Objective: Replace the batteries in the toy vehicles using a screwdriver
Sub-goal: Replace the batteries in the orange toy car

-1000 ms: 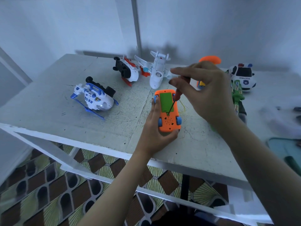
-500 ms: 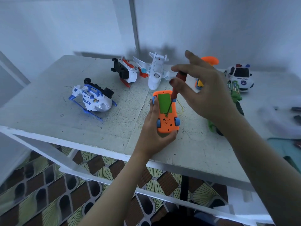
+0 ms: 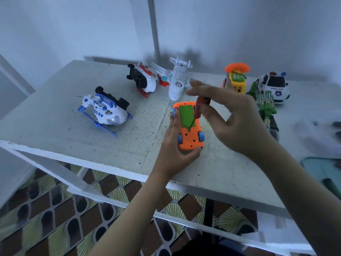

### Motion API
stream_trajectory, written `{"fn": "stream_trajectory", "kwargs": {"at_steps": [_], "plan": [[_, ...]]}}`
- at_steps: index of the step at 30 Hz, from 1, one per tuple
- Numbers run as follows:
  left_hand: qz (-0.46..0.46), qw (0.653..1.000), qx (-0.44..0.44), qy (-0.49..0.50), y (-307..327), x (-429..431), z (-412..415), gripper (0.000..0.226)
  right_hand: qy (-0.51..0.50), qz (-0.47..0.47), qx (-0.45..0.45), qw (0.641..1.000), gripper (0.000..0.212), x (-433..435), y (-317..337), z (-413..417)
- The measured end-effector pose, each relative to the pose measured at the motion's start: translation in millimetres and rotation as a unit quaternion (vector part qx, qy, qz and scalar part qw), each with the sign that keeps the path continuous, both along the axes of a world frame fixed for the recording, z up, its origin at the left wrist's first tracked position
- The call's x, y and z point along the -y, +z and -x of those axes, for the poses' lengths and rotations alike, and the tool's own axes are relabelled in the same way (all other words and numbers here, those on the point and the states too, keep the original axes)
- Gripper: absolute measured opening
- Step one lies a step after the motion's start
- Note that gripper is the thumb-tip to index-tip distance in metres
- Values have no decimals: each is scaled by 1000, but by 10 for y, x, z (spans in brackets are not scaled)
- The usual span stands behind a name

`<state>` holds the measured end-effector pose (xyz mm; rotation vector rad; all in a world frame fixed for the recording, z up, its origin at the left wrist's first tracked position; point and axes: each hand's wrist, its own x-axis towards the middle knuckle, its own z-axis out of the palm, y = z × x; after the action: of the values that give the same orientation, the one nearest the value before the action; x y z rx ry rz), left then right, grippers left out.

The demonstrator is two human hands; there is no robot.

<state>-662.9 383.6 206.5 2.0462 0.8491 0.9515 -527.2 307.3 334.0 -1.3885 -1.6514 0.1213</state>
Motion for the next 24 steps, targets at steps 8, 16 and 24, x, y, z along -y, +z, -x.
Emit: {"fn": "stream_trajectory", "kwargs": {"at_steps": [8, 16, 24], "plan": [[21, 999, -28, -3, -61, -48, -3, 104, -11, -57, -33, 998, 31, -72, 16, 120], [5, 1000, 6, -10, 23, 19, 4, 107, -58, -98, -24, 993, 29, -49, -5, 54], [-8, 1000, -1, -14, -7, -4, 7, 106, -43, -72, -25, 996, 25, -37, -87, -6]]}}
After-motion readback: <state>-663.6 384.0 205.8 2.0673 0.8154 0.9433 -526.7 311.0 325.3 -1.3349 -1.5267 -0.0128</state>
